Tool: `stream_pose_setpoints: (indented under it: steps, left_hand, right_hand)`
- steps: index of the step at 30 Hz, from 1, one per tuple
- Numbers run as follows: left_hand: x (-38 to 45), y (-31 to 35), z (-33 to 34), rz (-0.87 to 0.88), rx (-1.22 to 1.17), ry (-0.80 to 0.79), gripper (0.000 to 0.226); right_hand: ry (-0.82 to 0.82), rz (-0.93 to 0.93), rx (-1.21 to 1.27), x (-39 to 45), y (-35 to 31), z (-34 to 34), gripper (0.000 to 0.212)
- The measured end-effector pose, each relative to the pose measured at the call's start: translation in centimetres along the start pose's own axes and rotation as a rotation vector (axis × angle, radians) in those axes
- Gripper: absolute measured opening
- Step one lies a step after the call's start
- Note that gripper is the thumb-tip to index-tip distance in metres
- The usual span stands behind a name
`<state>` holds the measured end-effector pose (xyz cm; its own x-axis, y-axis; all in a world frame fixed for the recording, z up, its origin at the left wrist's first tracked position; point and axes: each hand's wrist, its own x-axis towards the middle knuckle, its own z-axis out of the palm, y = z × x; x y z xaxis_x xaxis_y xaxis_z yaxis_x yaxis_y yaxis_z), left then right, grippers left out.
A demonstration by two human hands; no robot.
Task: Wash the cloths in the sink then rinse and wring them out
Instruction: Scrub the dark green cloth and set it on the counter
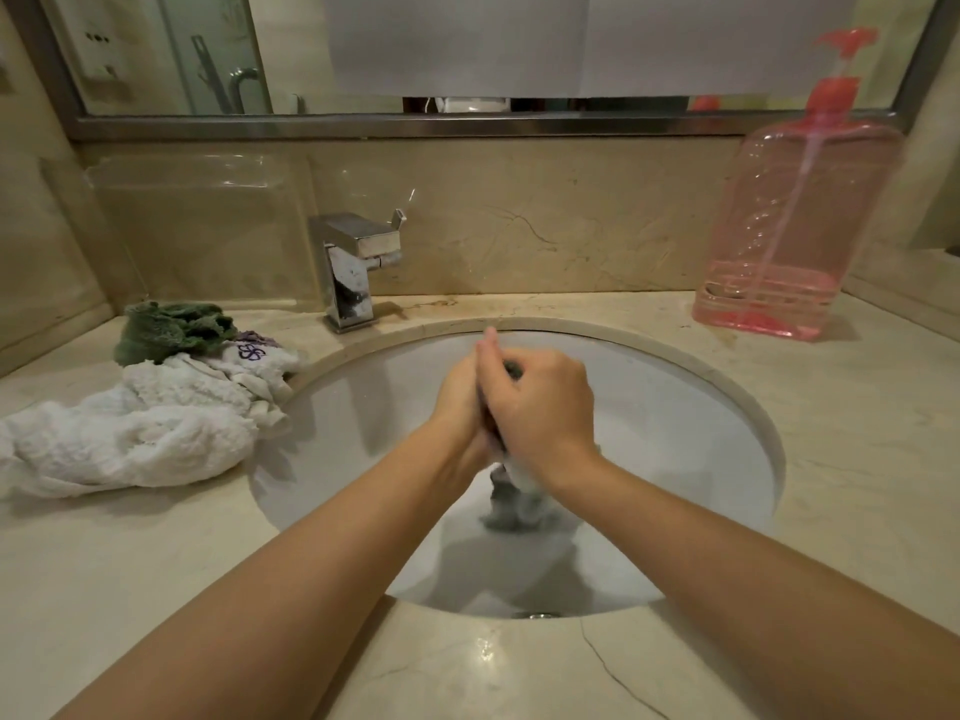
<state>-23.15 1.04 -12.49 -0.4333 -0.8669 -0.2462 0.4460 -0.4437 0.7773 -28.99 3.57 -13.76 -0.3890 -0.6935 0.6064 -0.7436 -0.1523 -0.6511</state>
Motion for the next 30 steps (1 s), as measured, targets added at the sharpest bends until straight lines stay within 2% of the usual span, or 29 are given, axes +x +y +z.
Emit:
stream_pose_setpoints:
  steps: [3,7,10,11,14,15,16,18,20,23,25,27,28,30]
  left_hand:
    - [0.3,0.4,-0.5,-0.048,0.065,0.063,0.061]
    - [0.3,0.2,-0.4,-0.014,0.016,0.017,0.051]
    - [0.4,0.2,-0.4,0.029,0.167,0.018,0.058]
    - [0.4,0.3,-0.3,0.032,0.188,0.003,0.062]
    - [0.3,0.6,-0.5,0.018,0.084,-0.019,0.053]
    - [0.5,0.6,-0.8,0.020,0.060,-0.025,0.051]
    - [0.5,0.7,-1.1,0.033,0.072,-0.026,0.054]
    - [0.6,0.9,-1.3,0.048,0.134,-0.049,0.064]
    - [0.7,1.3,-1.5,0.069,0.165,-0.144,0.066]
    - [1.0,1.7,-1.7,0.090,0.183,-0.192,0.065]
    - [1.1,1.8,-1.9,0.105,0.270,-0.101,0.057]
    - [1.4,1.9,-2.2,0.121,0.321,0.030,0.055]
    - [1.5,1.9,-2.3,0.139,0.316,0.078,0.055]
    - [1.8,2.1,-2.5,0.196,0.296,0.106,0.041]
  right_hand:
    - [0.021,0.127,-0.028,1.3,0.2,0.2,0.054]
    - [0.007,-0.067,-0.045,0.1,-0.1,0.4,0.050]
    - [0.038,0.122,-0.066,1.8,1.0,-0.4,0.050]
    - [0.034,0.134,-0.068,2.0,1.3,-0.5,0.051]
    - [0.049,-0.149,-0.064,0.2,0.2,0.2,0.051]
    - [0.059,-0.194,-0.052,-0.3,-0.2,0.5,0.049]
    - [0.049,-0.165,-0.044,-0.1,-0.2,0.6,0.050]
    - [-0.002,0.013,-0.035,1.6,0.9,0.4,0.052]
    - [-0.038,0.123,-0.022,2.6,2.0,-0.3,0.054]
    - [-0.211,0.233,0.162,2.6,3.1,-1.0,0.053]
    - [-0.443,0.316,0.252,2.6,3.4,-1.3,0.053]
    - [-0.666,0.349,0.274,2.6,3.3,-1.4,0.075]
    - [-0.734,0.338,0.281,2.5,3.4,-1.5,0.072]
    - [-0.735,0.280,0.320,2.4,3.4,-1.6,0.046]
